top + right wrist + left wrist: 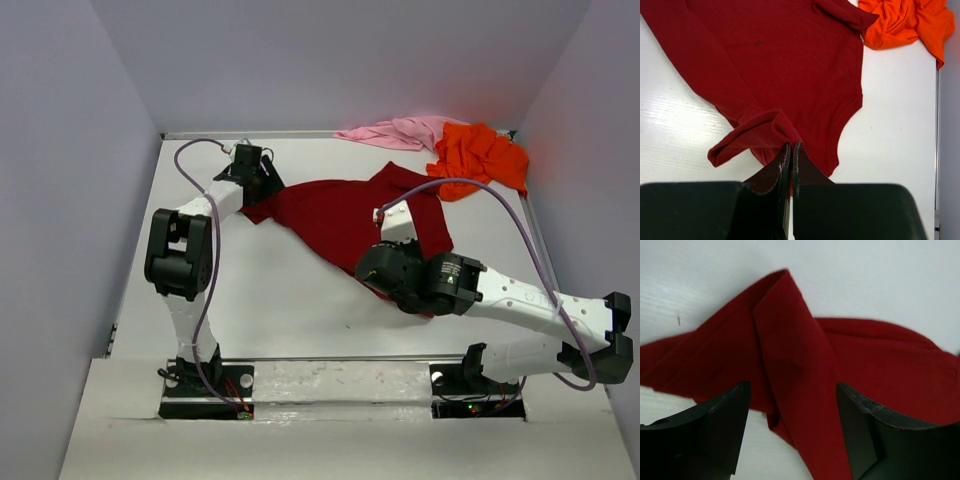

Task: Fold and stack the t-shirts
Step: Flatten out the crumpled T-shirt at the center of the board.

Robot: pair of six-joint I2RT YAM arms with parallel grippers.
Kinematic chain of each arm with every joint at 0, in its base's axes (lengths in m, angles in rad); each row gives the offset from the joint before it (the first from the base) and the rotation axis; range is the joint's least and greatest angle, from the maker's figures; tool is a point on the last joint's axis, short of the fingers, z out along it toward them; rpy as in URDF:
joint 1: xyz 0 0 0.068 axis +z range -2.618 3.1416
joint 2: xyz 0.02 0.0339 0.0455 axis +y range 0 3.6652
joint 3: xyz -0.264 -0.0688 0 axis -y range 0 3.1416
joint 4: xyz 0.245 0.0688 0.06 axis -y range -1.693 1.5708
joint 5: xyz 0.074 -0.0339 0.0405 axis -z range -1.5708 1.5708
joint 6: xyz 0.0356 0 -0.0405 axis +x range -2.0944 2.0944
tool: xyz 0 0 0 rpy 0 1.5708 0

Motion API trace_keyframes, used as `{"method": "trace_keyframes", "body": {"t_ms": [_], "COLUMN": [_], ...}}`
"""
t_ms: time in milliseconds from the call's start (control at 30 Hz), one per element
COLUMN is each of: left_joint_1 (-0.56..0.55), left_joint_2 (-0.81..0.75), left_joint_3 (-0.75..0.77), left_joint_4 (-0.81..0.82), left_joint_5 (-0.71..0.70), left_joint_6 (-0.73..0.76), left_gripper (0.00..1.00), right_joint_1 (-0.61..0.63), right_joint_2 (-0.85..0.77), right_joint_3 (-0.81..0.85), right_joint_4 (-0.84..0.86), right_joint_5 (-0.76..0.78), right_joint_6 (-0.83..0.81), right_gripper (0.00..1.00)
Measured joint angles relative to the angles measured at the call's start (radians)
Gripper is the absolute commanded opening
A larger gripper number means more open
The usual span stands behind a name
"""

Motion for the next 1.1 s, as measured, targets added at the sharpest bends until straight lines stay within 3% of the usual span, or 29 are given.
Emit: {"method": "trace_keyframes", "body": {"t_ms": [300, 700, 1100], "left_joint_1": [-0.052, -0.054, -0.054], "left_joint_2": [-0.146, -0.025, 0.084], "left_joint_3": [-0.145, -0.144, -0.04], "left_joint_4": [0.052, 0.116, 0.112], "left_joint_5": [-0.002, -0.055, -0.093], "left_joint_6": [-0.014, -0.013, 0.001], "left_gripper": [0.78, 0.78, 0.78], "right_joint_1": [0.0, 0.0, 0.0], "right_joint_2": [0.02, 0.006, -0.023], "right_joint_3": [0.0, 0.0, -0.013], "right_joint_4": [0.016, 0.018, 0.019], "right_joint_5": [-0.013, -0.021, -0.034], "right_joint_6": [0.0, -0.008, -0.008], "right_gripper": [0.0, 0.0, 0.0]}}
